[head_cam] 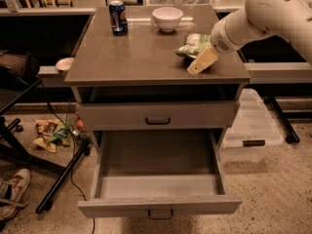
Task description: Place green jalapeno chip bag into middle drawer
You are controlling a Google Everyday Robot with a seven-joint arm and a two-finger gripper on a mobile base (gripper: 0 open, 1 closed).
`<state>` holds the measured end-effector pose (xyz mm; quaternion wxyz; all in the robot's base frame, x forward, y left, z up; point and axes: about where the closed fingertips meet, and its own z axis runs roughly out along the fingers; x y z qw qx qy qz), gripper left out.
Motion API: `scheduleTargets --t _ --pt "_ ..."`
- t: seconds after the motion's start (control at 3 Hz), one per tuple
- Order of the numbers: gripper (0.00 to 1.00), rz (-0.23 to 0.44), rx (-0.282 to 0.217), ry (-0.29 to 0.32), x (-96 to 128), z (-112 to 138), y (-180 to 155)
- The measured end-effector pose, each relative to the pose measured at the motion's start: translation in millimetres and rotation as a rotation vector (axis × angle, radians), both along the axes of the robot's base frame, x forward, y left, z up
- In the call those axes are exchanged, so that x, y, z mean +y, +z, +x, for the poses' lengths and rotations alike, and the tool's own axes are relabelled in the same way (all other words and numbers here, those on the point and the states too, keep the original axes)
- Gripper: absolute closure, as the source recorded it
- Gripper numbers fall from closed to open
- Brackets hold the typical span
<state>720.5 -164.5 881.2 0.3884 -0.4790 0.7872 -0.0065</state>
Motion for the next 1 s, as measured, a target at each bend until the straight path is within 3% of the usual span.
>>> scheduleTargets --t 0.33,1.0 --pt "0.00 -0.038 0.005 -0.022 8 17 -11" --pt "0.41 -0.031 0.025 -0.025 15 38 -34"
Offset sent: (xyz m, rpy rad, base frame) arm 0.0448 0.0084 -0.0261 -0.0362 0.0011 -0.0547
